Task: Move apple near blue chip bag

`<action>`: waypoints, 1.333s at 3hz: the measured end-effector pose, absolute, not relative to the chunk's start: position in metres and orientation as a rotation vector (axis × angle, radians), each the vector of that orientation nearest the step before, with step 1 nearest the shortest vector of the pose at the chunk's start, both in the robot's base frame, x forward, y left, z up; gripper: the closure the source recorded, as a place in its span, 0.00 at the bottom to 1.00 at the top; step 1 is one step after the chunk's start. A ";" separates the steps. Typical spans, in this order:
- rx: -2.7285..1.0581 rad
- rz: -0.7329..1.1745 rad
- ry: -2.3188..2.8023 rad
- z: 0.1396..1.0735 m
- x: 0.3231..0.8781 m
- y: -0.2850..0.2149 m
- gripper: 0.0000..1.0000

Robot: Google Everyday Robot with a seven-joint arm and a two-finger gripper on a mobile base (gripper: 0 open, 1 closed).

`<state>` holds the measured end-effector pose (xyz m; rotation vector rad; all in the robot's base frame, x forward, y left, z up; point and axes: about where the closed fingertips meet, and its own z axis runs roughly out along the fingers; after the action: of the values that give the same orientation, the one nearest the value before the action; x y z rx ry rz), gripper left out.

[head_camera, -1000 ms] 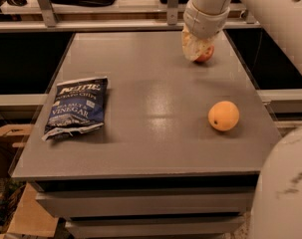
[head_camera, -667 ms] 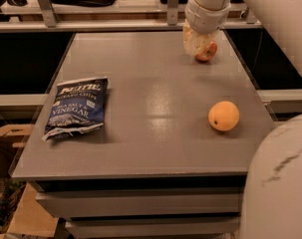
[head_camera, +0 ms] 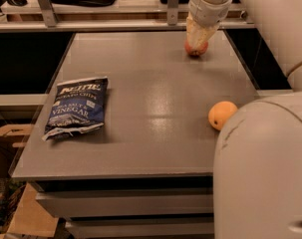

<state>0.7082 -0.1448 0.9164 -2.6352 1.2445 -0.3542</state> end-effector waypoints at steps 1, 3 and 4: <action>-2.623 -0.359 1.267 0.915 0.721 -0.149 0.13; -2.601 -0.359 1.311 0.907 0.743 -0.156 0.00; -2.604 -0.360 1.330 0.899 0.755 -0.156 0.00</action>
Offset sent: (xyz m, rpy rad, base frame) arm 0.0325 -0.0224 0.0038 -0.0050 0.0424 -0.0578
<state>0.7547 -0.1560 0.8987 -2.6038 1.3300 -0.3598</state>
